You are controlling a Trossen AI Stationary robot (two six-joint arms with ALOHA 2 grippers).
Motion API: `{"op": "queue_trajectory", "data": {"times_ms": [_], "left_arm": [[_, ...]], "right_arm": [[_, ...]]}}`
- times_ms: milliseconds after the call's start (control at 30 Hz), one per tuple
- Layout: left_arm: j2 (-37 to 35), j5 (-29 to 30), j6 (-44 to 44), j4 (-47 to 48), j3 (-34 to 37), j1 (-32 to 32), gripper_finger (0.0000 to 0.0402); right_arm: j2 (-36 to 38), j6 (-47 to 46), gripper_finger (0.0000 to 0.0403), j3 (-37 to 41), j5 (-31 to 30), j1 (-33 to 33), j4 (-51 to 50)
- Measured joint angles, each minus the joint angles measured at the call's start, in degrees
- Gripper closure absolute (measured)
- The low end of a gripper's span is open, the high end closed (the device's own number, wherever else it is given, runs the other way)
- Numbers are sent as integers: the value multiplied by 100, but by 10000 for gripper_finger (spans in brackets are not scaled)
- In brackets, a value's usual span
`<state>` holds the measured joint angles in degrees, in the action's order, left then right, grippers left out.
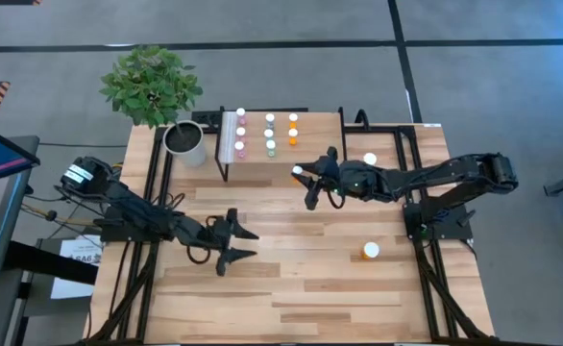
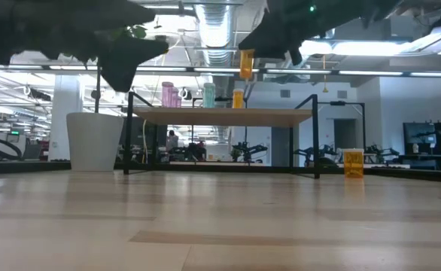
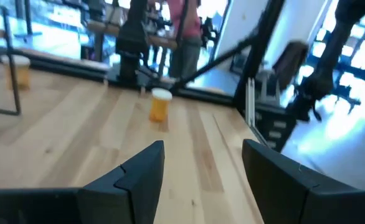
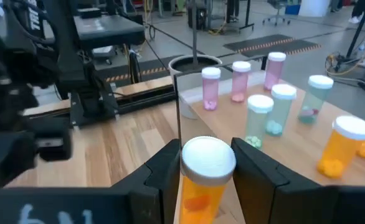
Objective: Pick and place medicine bottles onto shelf by color
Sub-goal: Put the small orange pill bottle aligned with the other small orange pill bottles on the shelf
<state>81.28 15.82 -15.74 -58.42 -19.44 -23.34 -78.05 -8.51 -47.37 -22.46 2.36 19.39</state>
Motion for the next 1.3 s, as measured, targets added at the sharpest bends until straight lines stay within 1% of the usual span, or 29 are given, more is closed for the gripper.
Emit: {"op": "queue_trajectory", "data": {"times_ms": [67,133,267,400,567,733,1300], "left_arm": [[-2,29,-15,-382,176,37,198],[-3,45,-42,-564,251,54,198],[-2,118,10,-600,228,58,198],[-2,133,20,-557,168,58,198],[-4,133,27,-530,116,58,198],[-3,131,14,-455,116,58,198],[-2,129,-71,-384,116,58,198]], "right_arm": [[-3,-4,255,4,-2,108,34],[-1,-5,255,2,-4,249,171],[-1,-39,255,2,17,570,274],[-13,-144,255,2,298,839,259],[-468,-129,255,-52,453,863,591],[-850,-63,255,-154,475,915,569],[-860,9,255,-210,452,1323,633]]}}
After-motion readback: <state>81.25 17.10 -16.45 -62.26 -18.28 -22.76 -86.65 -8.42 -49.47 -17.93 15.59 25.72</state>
